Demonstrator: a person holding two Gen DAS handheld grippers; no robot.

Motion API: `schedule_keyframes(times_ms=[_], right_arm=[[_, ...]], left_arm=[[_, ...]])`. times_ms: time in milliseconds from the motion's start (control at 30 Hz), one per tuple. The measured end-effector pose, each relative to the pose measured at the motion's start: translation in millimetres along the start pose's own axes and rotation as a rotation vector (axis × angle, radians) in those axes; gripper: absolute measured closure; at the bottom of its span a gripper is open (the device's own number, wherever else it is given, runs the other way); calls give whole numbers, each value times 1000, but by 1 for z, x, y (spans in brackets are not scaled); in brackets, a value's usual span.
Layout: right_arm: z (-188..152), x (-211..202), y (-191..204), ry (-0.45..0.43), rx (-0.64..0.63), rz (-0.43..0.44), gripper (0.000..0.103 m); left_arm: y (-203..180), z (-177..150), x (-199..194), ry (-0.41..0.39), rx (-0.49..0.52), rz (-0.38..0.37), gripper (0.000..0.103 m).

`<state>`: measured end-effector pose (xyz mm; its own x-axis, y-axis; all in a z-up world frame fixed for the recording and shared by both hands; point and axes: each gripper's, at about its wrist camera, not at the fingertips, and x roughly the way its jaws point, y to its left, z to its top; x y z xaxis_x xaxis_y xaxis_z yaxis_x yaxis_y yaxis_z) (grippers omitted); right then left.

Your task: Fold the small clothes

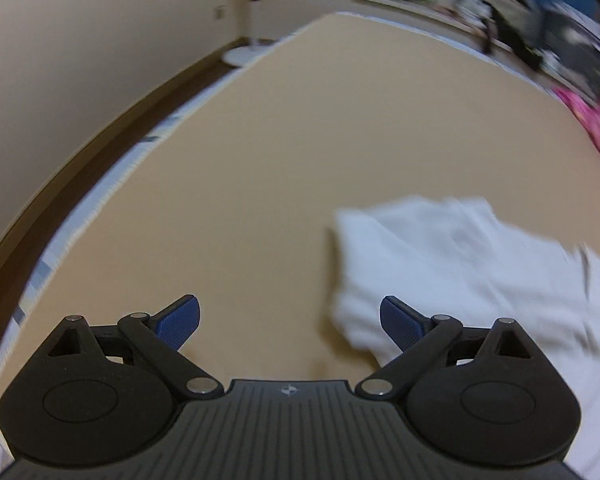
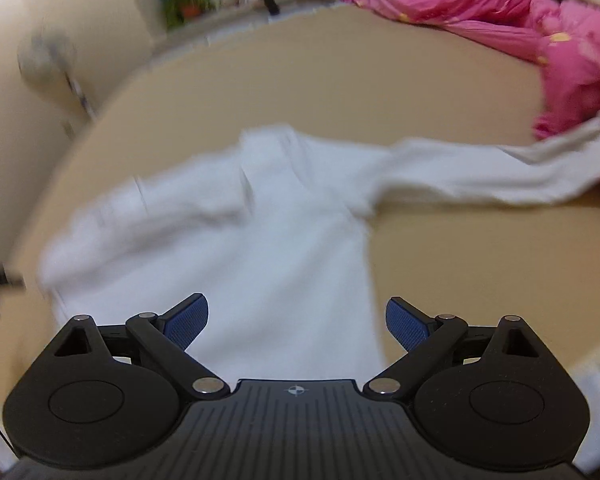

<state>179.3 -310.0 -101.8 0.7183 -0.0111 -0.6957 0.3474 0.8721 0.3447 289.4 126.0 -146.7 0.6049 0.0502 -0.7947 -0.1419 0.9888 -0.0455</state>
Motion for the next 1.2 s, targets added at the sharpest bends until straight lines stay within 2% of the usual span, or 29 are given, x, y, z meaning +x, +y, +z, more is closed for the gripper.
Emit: schedule_keyframes(times_ms=[100, 200, 333, 400, 433, 467, 500, 533, 567, 600, 667, 733, 767, 833, 867, 900, 933, 967, 1033, 1067, 1100, 1167, 1200], right_arm=[[35, 45, 15, -28, 9, 43, 11], [63, 101, 29, 24, 70, 52, 14], [84, 169, 31, 121, 225, -19, 15], [86, 195, 35, 165, 239, -47, 16], [86, 207, 38, 192, 250, -64, 18], [84, 215, 43, 216, 252, -64, 32], [83, 220, 47, 247, 235, -56, 49], [83, 224, 56, 281, 183, -58, 91], [83, 220, 65, 272, 125, -52, 93], [84, 211, 76, 235, 59, -36, 94], [95, 175, 92, 116, -32, 70, 95], [109, 129, 92, -29, -56, 227, 95], [111, 110, 89, -93, -79, 276, 95], [109, 84, 76, -184, -118, 299, 95], [104, 83, 65, -190, -123, 280, 95], [95, 92, 53, -154, -124, 253, 95], [86, 109, 41, -79, -126, 219, 92], [76, 130, 31, 18, -114, 154, 83], [51, 166, 11, 190, -97, -58, 69], [43, 169, 5, 193, -83, -100, 69], [40, 163, 1, 152, -48, -89, 69], [39, 145, 6, 83, 4, -44, 57], [39, 136, 16, 50, 1, -13, 57]], left_arm=[[8, 27, 24, 28, -29, 5, 4], [11, 40, 51, 80, -36, 23, 4], [5, 43, 73, 151, -35, 3, 4], [-3, 49, 94, 188, -32, -15, 4], [-8, 51, 100, 202, -33, -31, 4], [-13, 55, 109, 213, -37, -55, 5], [-18, 58, 115, 219, -39, -80, 20], [-24, 61, 118, 210, -32, -89, 38], [-30, 64, 120, 206, -18, -74, 80], [-34, 67, 121, 201, -17, -54, 99], [-35, 73, 113, 137, -40, -51, 99], [-26, 78, 101, 69, -74, -54, 99], [-20, 81, 98, 50, -101, -64, 99], [-9, 82, 96, 30, -129, -54, 99], [-5, 81, 98, 30, -130, -43, 99], [-1, 79, 100, 44, -133, -47, 98], [5, 75, 102, 67, -151, -73, 97], [12, 73, 101, 90, -167, -105, 90], [19, 61, 98, 128, -175, -156, 69], [21, 53, 93, 132, -158, -164, 54], [24, 47, 90, 122, -142, -167, 45], [25, 34, 81, 111, -93, -177, 34], [26, 29, 80, 113, -75, -188, 32]])
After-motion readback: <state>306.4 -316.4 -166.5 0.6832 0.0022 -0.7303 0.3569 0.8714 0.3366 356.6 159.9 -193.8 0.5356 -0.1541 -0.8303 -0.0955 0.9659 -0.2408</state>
